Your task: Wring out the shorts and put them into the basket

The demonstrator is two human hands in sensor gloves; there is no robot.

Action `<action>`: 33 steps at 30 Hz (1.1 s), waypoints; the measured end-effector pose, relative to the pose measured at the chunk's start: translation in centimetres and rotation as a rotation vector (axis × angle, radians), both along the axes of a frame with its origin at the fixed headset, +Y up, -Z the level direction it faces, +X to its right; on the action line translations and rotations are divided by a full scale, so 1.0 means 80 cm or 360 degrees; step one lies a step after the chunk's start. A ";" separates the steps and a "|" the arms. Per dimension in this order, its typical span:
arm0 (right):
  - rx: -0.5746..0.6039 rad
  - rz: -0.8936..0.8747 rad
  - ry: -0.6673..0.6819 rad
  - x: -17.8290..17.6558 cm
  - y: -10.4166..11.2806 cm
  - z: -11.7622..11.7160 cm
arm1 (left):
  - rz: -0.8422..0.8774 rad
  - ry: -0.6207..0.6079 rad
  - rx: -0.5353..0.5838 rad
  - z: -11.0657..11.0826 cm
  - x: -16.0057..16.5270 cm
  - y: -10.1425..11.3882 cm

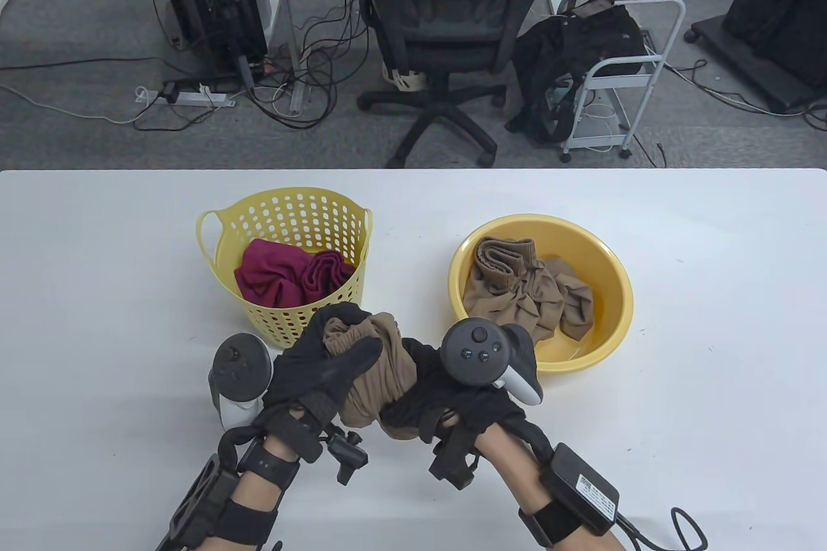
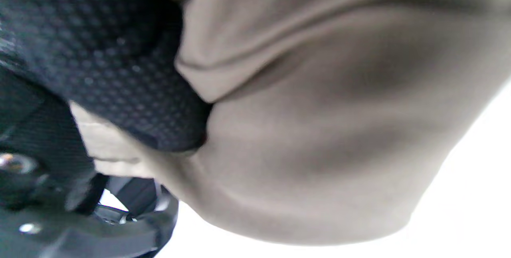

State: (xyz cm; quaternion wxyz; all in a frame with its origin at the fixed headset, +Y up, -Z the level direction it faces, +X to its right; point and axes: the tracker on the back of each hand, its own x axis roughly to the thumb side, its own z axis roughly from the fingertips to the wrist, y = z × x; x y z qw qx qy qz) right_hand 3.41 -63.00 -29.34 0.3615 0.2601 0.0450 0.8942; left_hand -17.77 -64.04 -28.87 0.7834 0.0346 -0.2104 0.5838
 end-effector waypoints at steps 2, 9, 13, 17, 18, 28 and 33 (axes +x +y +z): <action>0.0048 0.0048 -0.0021 0.000 0.001 0.001 | -0.0039 0.0020 -0.0001 0.000 0.002 0.000; 0.0287 0.0250 -0.0099 -0.003 0.007 0.010 | -0.0161 0.0096 -0.0015 0.002 0.007 -0.001; 0.0440 0.0386 -0.0133 -0.007 0.011 0.014 | -0.0226 0.0141 -0.0031 0.003 0.009 -0.001; 0.0637 0.0504 -0.0172 -0.013 0.014 0.020 | -0.0281 0.0187 -0.0044 0.004 0.010 0.000; 0.0669 0.0527 -0.0171 -0.013 0.015 0.021 | -0.0291 0.0196 -0.0046 0.004 0.010 0.000; 0.1189 0.0765 -0.0178 -0.024 0.017 0.038 | -0.0357 0.0271 -0.0147 0.004 0.010 -0.002; 0.1363 0.0882 -0.0159 -0.030 0.017 0.045 | -0.0361 0.0302 -0.0240 0.004 0.009 -0.004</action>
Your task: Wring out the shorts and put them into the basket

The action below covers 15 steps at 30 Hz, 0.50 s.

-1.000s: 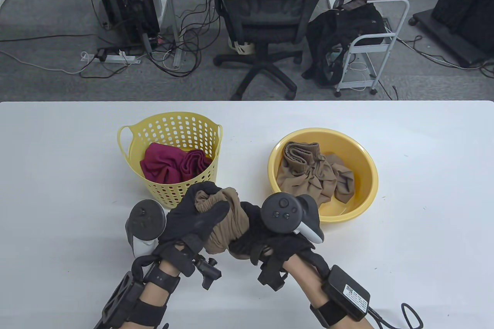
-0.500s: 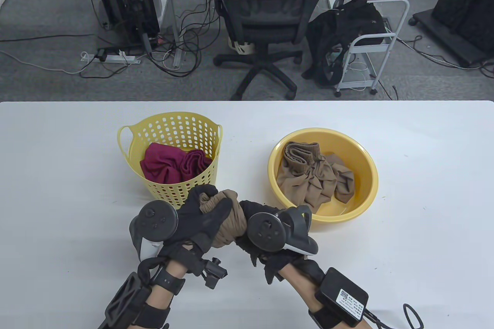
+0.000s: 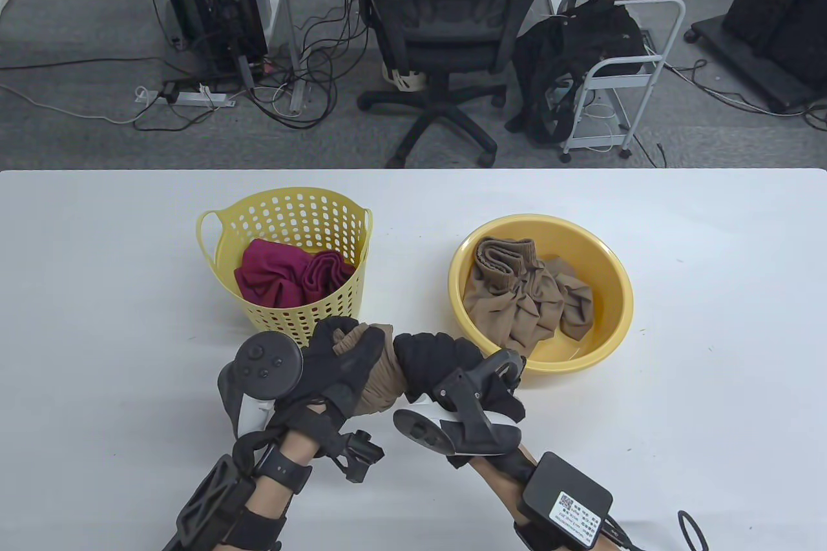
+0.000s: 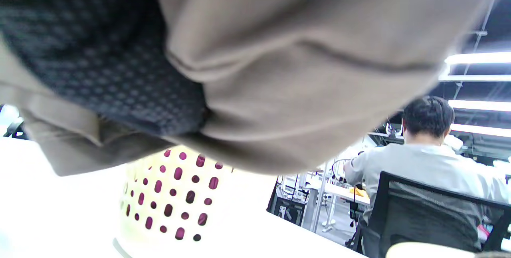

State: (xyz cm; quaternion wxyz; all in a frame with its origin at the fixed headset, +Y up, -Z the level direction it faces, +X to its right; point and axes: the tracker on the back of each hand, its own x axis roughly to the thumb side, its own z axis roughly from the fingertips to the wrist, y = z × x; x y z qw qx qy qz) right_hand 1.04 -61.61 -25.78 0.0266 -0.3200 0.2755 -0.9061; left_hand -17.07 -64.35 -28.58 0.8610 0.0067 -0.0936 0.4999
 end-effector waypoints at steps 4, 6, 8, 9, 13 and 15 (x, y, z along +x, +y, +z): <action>0.0109 0.0070 0.0012 -0.003 0.000 0.004 | 0.0014 0.0010 -0.0032 0.000 -0.001 0.000; 0.0164 0.0115 0.0018 -0.004 0.001 0.007 | 0.0011 0.0009 -0.0050 0.000 -0.001 0.000; 0.0199 0.0146 0.0021 -0.005 0.002 0.008 | 0.0020 0.0009 -0.0059 0.000 -0.001 0.000; 0.0210 0.0147 0.0025 -0.005 0.002 0.008 | 0.0025 0.0011 -0.0063 0.000 -0.001 0.001; 0.0220 0.0144 0.0023 -0.005 0.002 0.008 | 0.0013 0.0012 -0.0052 0.000 -0.001 0.002; 0.0226 0.0149 0.0023 -0.005 0.002 0.009 | 0.0023 0.0011 -0.0056 0.000 -0.002 0.003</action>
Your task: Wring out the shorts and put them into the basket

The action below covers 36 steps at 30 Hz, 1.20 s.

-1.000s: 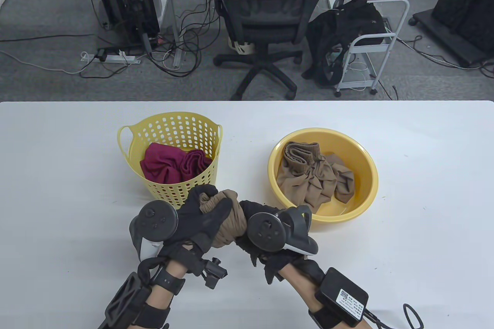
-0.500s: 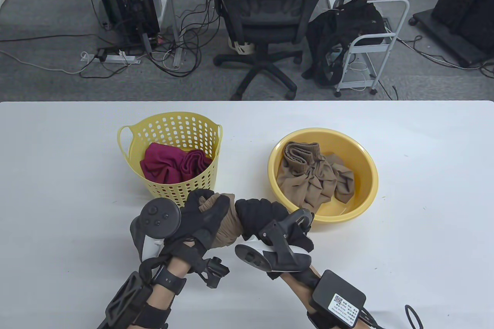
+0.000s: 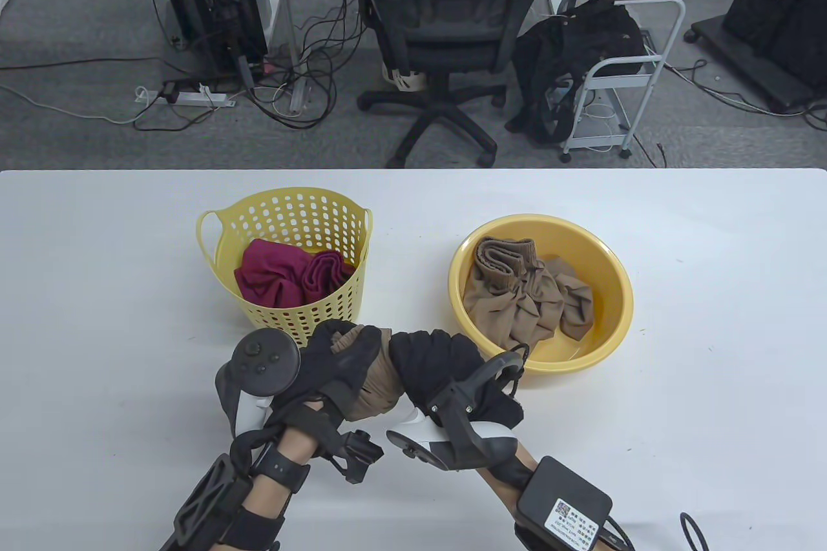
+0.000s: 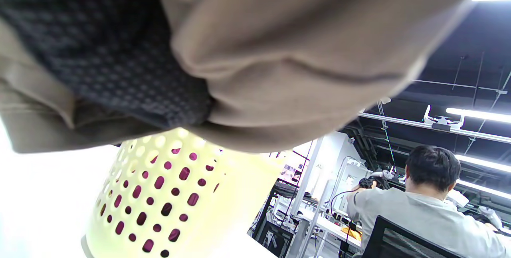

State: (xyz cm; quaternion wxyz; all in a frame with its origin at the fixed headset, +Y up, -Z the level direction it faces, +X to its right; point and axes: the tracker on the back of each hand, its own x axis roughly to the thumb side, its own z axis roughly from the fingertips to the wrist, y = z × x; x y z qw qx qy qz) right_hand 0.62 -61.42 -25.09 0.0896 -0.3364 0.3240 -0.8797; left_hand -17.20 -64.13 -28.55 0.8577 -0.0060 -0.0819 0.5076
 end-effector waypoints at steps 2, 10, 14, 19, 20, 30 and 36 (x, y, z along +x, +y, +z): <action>-0.0010 -0.0012 0.0002 0.000 0.000 0.000 | -0.0001 -0.0003 0.0003 0.000 0.000 0.000; -0.0028 -0.0014 -0.0013 0.001 -0.002 -0.001 | 0.0004 -0.0006 0.0009 0.000 0.000 -0.001; -0.0037 -0.0026 -0.0018 0.002 -0.001 -0.002 | 0.0002 -0.0008 0.0023 -0.001 0.000 0.000; -0.0101 -0.0095 -0.0021 0.005 0.000 -0.005 | -0.0010 -0.0014 0.0065 0.000 0.000 0.004; -0.0126 -0.0121 -0.0023 0.006 0.000 -0.006 | -0.0009 -0.0016 0.0071 0.000 0.000 0.004; -0.0505 -0.0437 0.0000 0.024 0.010 -0.020 | 0.0015 -0.0084 0.0249 0.006 0.003 0.015; -0.0916 -0.0661 0.0044 0.041 0.008 -0.036 | 0.0039 -0.0169 0.0407 0.009 0.007 0.021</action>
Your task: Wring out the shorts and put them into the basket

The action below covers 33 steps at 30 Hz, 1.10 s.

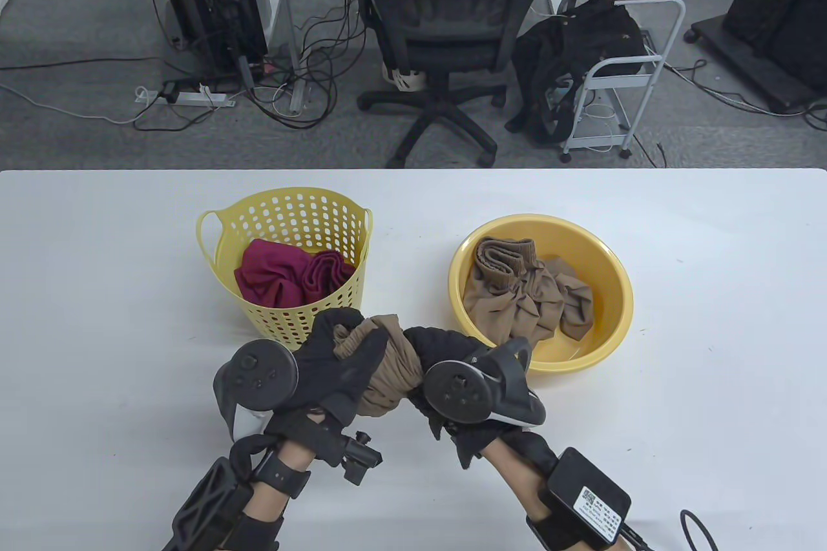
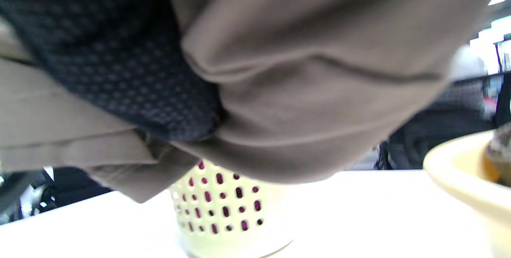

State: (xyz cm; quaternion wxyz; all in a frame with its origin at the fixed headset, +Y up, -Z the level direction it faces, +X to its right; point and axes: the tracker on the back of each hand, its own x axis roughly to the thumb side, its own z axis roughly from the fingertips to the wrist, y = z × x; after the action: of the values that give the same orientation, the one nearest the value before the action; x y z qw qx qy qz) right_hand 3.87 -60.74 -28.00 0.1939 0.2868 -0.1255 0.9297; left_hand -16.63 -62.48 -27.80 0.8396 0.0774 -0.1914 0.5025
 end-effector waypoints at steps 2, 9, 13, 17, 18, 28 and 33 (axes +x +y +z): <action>-0.0147 -0.0097 0.0027 0.006 -0.002 -0.006 | 0.0002 -0.0038 0.0048 0.001 0.002 0.003; -0.0515 -0.0364 0.0131 0.021 -0.014 -0.022 | 0.0003 -0.0174 0.0206 0.006 0.009 0.014; -0.0692 -0.0480 0.0218 0.025 -0.021 -0.028 | -0.0027 -0.0246 0.0278 0.008 0.014 0.022; -0.0819 -0.0536 0.0305 0.027 -0.027 -0.032 | -0.0062 -0.0298 0.0316 0.010 0.016 0.027; -0.0869 -0.0553 0.0340 0.027 -0.029 -0.033 | -0.0058 -0.0314 0.0323 0.010 0.016 0.028; -0.0952 -0.0603 0.0409 0.030 -0.033 -0.033 | -0.0060 -0.0358 0.0331 0.010 0.017 0.031; -0.0940 -0.0591 0.0383 0.030 -0.033 -0.031 | -0.0087 -0.0349 0.0328 0.010 0.018 0.031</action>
State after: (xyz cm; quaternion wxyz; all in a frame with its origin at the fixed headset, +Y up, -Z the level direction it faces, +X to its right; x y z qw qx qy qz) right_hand 6.27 -63.35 -30.45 0.4470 0.2982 0.1221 0.8345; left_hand -15.19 -59.98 -27.01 0.8145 0.1027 -0.3345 0.4627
